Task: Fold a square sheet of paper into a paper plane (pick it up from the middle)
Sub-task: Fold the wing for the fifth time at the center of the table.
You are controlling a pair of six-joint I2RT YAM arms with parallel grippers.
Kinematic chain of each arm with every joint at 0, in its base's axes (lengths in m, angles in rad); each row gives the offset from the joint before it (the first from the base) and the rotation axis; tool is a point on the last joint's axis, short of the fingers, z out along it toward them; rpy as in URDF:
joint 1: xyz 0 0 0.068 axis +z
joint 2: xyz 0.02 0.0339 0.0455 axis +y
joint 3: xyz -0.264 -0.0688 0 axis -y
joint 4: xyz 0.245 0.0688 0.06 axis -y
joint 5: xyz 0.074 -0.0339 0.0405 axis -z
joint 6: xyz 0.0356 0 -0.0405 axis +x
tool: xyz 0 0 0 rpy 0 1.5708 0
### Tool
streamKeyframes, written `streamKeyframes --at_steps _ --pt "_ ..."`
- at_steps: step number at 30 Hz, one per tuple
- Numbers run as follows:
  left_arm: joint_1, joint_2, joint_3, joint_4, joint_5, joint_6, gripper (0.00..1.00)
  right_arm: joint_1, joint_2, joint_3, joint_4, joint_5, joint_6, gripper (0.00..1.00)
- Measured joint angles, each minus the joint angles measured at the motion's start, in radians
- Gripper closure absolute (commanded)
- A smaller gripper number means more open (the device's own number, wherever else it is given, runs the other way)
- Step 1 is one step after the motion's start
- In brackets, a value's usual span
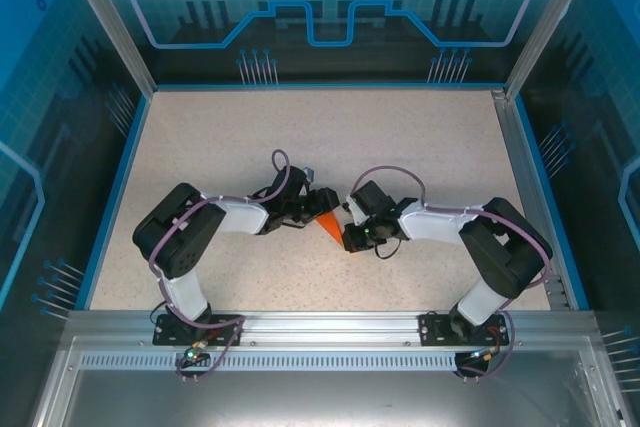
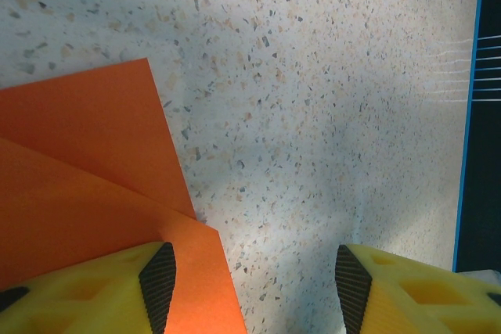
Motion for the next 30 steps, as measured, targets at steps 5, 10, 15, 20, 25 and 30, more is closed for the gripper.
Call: streamKeyframes --at_steps 5,10,15,20,25,30 --pt "0.0 0.0 0.0 0.0 0.0 0.0 0.4 0.02 -0.002 0.011 -0.027 0.039 -0.003 0.95" --pt "0.0 0.0 0.0 0.0 0.0 0.0 0.4 0.02 0.001 0.015 -0.031 0.041 -0.002 1.0" --pt "0.0 0.0 0.0 -0.001 0.0 0.0 0.4 0.032 0.018 0.045 -0.069 0.063 -0.003 0.97" --pt "0.0 0.0 0.001 -0.004 0.0 0.0 0.4 0.059 0.019 0.057 -0.09 0.116 0.0 0.97" --pt "0.0 0.0 0.003 -0.008 0.0 0.0 0.4 0.098 0.039 0.087 -0.129 0.187 0.018 0.99" --pt "0.0 0.0 0.005 -0.014 0.0 0.001 0.4 0.131 0.051 0.103 -0.155 0.256 0.073 1.0"
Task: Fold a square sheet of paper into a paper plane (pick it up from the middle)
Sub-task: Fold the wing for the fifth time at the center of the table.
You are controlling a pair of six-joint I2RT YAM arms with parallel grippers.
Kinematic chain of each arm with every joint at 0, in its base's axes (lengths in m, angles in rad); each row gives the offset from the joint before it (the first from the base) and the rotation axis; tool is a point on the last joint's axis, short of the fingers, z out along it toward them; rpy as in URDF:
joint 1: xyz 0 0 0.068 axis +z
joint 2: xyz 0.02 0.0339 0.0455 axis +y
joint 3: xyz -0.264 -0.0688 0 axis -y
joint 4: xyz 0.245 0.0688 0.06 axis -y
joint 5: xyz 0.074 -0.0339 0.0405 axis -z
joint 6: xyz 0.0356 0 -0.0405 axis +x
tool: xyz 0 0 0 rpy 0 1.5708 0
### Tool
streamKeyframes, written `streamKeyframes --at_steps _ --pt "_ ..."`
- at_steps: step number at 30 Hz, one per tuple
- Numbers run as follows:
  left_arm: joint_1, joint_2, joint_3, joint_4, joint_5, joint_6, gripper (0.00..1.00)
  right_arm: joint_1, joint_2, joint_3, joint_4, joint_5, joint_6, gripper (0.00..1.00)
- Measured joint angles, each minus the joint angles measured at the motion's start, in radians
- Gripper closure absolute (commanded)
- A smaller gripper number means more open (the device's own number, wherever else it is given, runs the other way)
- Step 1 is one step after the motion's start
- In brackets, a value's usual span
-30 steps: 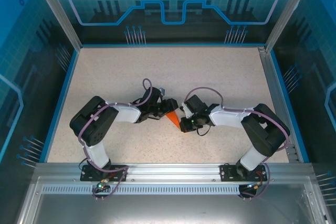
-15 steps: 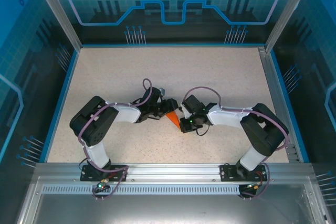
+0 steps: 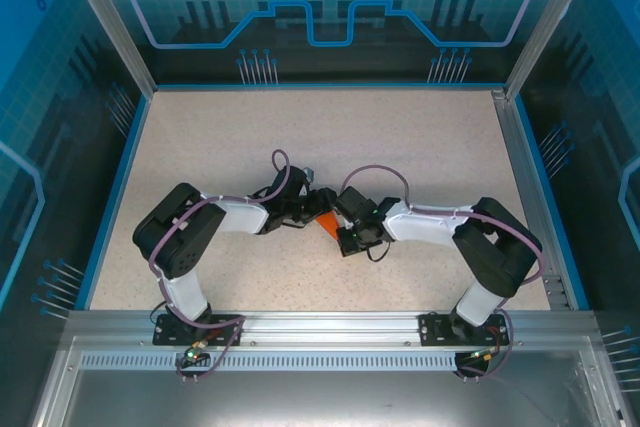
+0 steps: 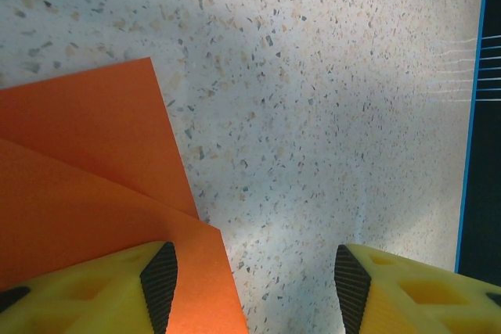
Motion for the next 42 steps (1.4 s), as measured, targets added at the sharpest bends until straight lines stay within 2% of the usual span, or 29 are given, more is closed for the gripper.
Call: streamKeyframes --at_steps 6,13,17,22,27,32,42 --pt "0.0 0.002 0.004 -0.006 0.0 0.0 0.4 0.019 -0.001 0.004 -0.008 0.039 0.015 1.0" --pt "0.0 0.003 0.01 -0.018 0.0 0.0 0.42 0.024 -0.058 -0.039 0.018 0.042 0.01 0.94" --pt "0.0 0.003 0.011 -0.022 -0.001 0.001 0.42 -0.045 -0.188 -0.137 -0.013 -0.025 0.006 0.9" --pt "0.0 0.005 0.016 -0.027 0.0 0.0 0.42 -0.16 -0.303 -0.172 0.049 -0.189 0.003 0.92" --pt "0.001 0.005 0.016 -0.03 0.0 0.0 0.42 -0.165 -0.227 -0.153 0.194 -0.355 0.026 0.92" --pt "0.001 0.005 0.017 -0.03 0.0 0.0 0.42 -0.177 -0.098 -0.137 0.334 -0.459 0.076 0.93" --pt "0.001 0.008 0.023 -0.037 0.0 0.0 0.42 -0.229 0.025 -0.152 0.432 -0.561 0.098 0.93"
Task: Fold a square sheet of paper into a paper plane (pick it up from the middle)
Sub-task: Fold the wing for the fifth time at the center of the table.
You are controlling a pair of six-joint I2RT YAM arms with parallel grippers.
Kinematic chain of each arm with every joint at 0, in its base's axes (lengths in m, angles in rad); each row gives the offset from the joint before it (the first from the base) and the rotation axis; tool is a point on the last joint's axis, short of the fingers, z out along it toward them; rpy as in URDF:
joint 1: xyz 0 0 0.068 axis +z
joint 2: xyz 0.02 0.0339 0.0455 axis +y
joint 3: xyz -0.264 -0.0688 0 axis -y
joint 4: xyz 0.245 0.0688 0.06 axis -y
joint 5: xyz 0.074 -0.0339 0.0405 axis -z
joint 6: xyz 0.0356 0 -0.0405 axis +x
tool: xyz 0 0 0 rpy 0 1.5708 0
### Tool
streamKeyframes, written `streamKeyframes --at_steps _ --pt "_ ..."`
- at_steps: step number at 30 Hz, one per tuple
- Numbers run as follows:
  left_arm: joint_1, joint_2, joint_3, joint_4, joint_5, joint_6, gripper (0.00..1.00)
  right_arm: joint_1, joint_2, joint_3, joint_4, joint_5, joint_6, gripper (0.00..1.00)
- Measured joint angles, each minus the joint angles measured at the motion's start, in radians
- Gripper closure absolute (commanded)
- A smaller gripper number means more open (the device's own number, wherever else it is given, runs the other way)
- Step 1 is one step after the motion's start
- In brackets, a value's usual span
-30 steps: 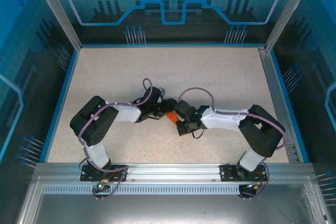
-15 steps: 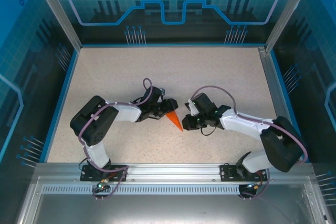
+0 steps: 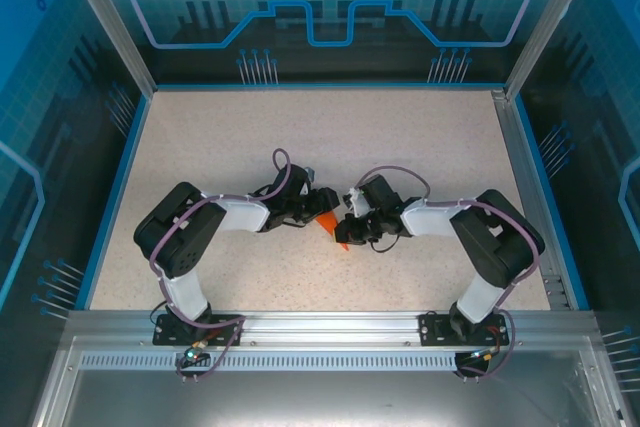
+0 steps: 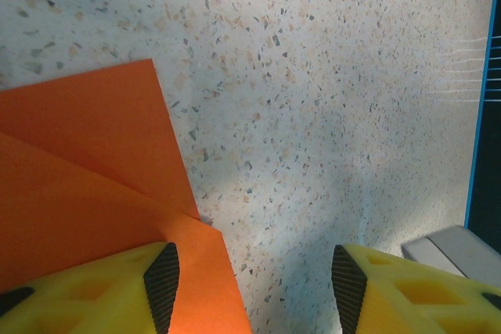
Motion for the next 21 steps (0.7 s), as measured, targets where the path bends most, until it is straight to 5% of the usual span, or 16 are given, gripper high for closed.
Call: streamKeyframes --at_steps 10,21 --pt "0.0 0.001 0.004 -0.008 0.0 0.0 0.42 -0.05 0.0 -0.113 0.15 -0.075 -0.008 0.92" --pt "0.001 0.001 0.005 -0.011 0.0 0.0 0.42 -0.045 -0.06 -0.131 0.032 -0.048 -0.085 0.94"
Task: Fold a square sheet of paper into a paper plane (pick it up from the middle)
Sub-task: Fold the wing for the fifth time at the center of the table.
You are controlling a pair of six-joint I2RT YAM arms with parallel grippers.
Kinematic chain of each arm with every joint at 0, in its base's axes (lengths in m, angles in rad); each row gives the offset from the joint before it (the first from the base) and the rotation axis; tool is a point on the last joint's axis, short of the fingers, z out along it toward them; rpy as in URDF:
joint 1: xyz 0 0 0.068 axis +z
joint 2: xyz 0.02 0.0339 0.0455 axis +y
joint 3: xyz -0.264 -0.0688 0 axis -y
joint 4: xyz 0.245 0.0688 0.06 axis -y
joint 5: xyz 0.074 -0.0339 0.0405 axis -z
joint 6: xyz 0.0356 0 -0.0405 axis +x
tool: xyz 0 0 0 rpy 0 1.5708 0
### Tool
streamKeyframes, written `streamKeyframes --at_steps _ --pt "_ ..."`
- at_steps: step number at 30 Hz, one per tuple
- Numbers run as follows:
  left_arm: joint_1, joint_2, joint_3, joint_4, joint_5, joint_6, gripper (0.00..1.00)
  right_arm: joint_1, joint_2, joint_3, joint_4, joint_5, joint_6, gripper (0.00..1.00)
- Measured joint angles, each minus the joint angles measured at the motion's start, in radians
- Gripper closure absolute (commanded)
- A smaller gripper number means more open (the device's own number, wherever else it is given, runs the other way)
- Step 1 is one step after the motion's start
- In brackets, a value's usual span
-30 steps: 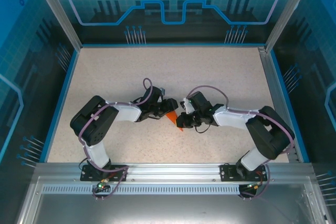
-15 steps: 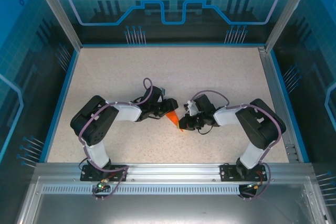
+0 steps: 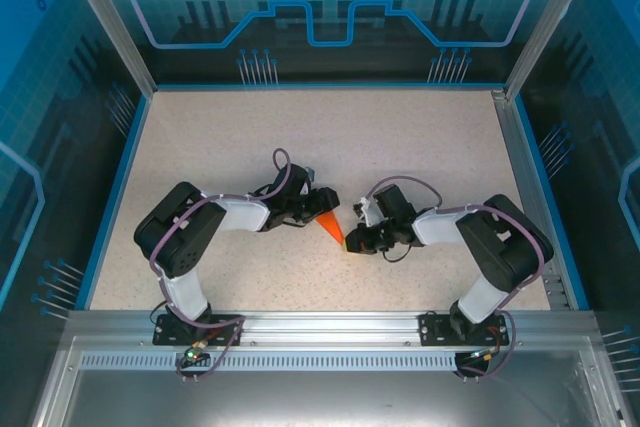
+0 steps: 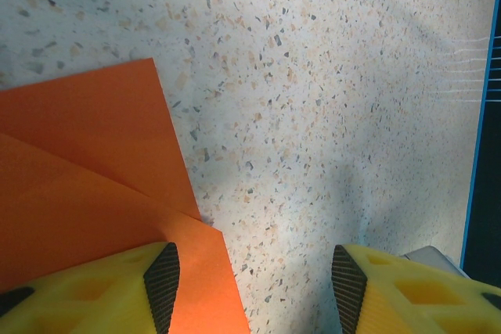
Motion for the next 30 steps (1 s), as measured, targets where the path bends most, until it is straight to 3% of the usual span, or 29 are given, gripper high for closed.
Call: streamKeyframes --at_steps 17,22,30 --pt "0.002 0.0 0.0 0.0 0.005 0.0 0.41 0.005 -0.096 0.077 -0.16 0.037 0.005 0.9" --pt "0.003 0.0 0.0 0.002 0.009 0.0 0.41 0.013 -0.019 0.176 -0.106 0.03 0.037 0.9" --pt "0.005 0.0 0.0 0.002 0.015 0.0 0.4 0.011 0.133 0.194 -0.076 0.033 0.059 0.93"
